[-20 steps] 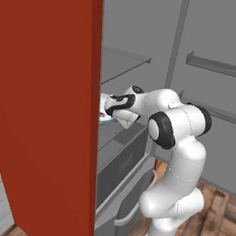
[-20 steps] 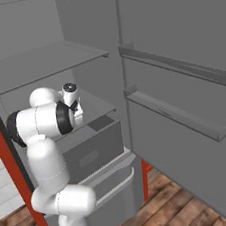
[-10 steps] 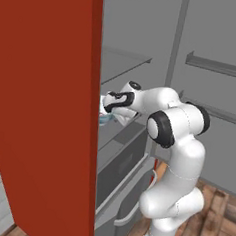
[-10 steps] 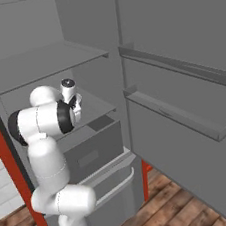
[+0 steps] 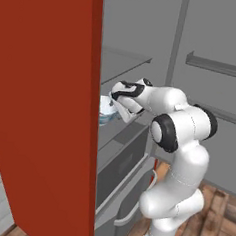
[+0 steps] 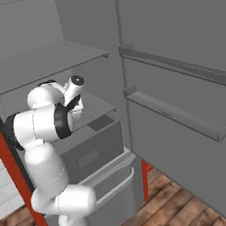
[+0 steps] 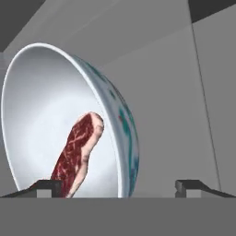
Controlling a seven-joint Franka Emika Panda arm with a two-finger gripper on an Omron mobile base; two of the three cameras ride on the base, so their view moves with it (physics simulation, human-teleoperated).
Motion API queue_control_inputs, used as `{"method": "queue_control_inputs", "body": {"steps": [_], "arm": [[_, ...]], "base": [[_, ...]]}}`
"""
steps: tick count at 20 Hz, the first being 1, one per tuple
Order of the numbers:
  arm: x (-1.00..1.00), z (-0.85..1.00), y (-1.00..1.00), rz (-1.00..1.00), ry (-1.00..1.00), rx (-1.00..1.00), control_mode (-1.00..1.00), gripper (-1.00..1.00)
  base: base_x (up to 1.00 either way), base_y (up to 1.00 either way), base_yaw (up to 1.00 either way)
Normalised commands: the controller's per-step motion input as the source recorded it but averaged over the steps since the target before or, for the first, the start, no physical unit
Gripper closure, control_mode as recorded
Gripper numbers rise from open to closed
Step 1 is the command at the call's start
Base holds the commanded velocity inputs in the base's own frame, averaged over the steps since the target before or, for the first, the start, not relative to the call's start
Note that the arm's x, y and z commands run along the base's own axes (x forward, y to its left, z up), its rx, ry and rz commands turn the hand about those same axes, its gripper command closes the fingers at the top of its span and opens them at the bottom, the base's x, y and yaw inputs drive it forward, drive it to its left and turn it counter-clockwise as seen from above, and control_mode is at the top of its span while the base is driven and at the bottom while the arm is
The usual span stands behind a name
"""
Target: Place one of the steaks on the plate and the other in the bowl. Then place the bowl in the fridge.
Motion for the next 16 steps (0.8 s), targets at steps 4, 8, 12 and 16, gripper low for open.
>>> {"method": "queue_control_inputs", "body": {"steps": [4,8,12,16], "arm": [[-0.68,0.76,-0.28,0.00,-0.06,0.21,-1.00,-1.00],[-0.76,0.71,-0.28,0.00,0.00,0.14,-1.00,-1.00],[-0.88,0.43,-0.37,0.00,0.00,0.07,-1.00,-1.00],[-0.90,0.37,-0.46,0.00,0.00,0.05,-1.00,-1.00]], "base": [[0.00,0.00,0.00],[0.00,0.00,0.00],[0.00,0.00,0.00],[0.00,0.00,0.00]]}}
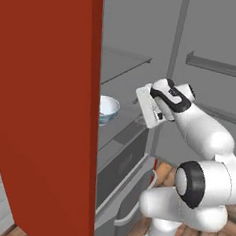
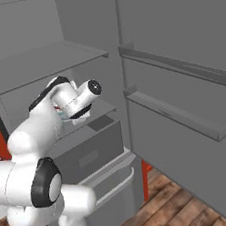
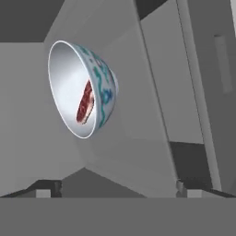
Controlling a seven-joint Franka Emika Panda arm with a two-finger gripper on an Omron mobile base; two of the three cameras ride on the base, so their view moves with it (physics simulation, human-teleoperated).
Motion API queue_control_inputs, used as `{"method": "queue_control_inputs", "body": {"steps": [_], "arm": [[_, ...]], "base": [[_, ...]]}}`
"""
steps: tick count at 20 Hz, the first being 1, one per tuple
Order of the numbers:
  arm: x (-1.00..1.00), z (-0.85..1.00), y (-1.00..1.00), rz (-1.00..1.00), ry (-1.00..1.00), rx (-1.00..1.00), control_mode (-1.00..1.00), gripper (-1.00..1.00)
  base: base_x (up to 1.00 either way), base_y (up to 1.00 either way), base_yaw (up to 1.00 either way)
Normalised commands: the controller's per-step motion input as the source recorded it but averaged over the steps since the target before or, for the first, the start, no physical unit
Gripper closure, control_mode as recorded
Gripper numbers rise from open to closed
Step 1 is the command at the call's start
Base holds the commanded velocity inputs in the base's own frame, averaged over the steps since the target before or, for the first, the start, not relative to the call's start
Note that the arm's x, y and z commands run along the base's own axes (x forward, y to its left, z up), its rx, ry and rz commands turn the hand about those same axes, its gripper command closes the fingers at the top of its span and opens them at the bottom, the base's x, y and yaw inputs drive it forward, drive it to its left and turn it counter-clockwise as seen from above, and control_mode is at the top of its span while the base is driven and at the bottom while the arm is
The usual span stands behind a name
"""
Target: Place one of the steaks on the plate and the other in the bowl. Then place the bowl in the fridge.
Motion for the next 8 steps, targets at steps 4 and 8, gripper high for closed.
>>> {"method": "queue_control_inputs", "body": {"steps": [4,8], "arm": [[-1.00,0.36,-0.37,0.01,-0.04,0.04,-1.00,-1.00],[-1.00,0.03,-0.52,0.06,-0.20,-0.09,-1.00,-1.00]], "base": [[0.00,0.00,0.00],[0.00,0.00,0.00]]}}
